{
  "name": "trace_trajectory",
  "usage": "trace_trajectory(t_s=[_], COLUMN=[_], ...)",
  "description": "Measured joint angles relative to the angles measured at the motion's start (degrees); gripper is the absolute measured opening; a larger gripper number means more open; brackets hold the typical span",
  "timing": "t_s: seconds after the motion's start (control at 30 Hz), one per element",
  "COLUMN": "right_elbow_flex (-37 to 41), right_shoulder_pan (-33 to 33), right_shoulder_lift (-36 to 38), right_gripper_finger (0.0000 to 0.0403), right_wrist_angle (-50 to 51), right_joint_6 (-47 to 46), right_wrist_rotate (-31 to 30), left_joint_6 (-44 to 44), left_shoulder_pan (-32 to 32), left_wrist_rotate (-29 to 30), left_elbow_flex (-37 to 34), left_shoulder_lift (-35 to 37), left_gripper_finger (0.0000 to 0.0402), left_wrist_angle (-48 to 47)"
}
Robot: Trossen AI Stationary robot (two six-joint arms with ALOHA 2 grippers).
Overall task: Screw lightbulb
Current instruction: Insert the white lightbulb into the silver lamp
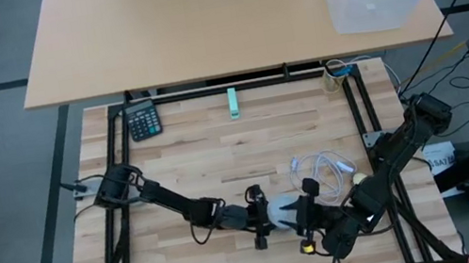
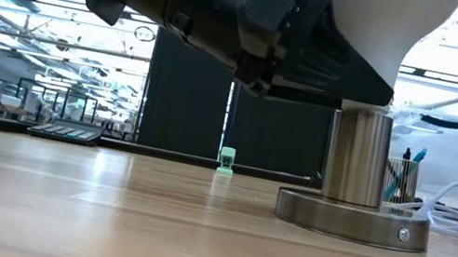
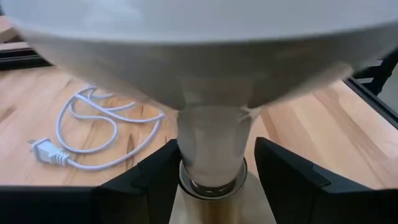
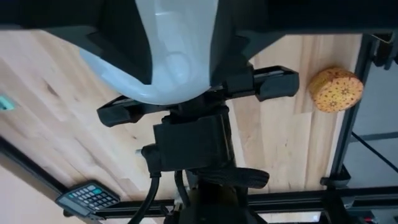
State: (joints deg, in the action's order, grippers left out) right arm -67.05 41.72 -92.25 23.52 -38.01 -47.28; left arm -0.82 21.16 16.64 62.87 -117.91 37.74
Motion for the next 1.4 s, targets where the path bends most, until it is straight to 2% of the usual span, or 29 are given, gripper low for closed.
trace_trajectory(t_s=[0.23,0.5,0.67,0.83,0.93,1.03,1.07,1.23,1.4], right_elbow_flex=[-0.4,-5.1,-10.0,-12.2,-12.2,-12.2,-12.2,-12.2,-8.5], right_shoulder_pan=[-0.4,-0.5,0.8,5.0,7.4,9.3,9.9,13.7,17.3], right_shoulder_lift=[0.0,0.0,0.1,0.1,0.1,0.1,0.1,0.2,0.2], right_gripper_finger=[0.0201,0.0229,0.0227,0.0187,0.012,0.0035,0.0018,0.0018,0.0006], right_wrist_angle=[-1.9,-2.2,5.9,16.4,20.6,26.1,28.0,38.1,47.5], right_joint_6=[5.7,14.4,14.8,10.0,6.4,0.1,-2.0,-16.2,-34.5], right_wrist_rotate=[-1.7,-3.6,-5.0,-15.9,-20.5,-21.5,-21.7,-26.0,-26.7], left_joint_6=[-0.3,-0.8,-0.7,-0.1,-0.1,-0.1,-0.1,-0.9,-2.6], left_shoulder_pan=[0.0,0.1,1.1,2.3,2.7,3.4,3.8,5.9,8.2], left_wrist_rotate=[0.9,1.1,3.4,6.5,7.0,7.7,8.5,14.4,20.2], left_elbow_flex=[0.0,0.0,0.1,0.1,0.1,0.1,0.1,0.1,0.1], left_shoulder_lift=[0.0,0.0,0.0,0.1,0.9,1.7,1.9,4.4,4.7], left_gripper_finger=[0.0211,0.0211,0.0211,0.0211,0.0211,0.0211,0.0211,0.0211,0.0211], left_wrist_angle=[0.0,-0.1,-1.8,-2.2,-2.7,-3.0,-3.1,-9.3,-10.6])
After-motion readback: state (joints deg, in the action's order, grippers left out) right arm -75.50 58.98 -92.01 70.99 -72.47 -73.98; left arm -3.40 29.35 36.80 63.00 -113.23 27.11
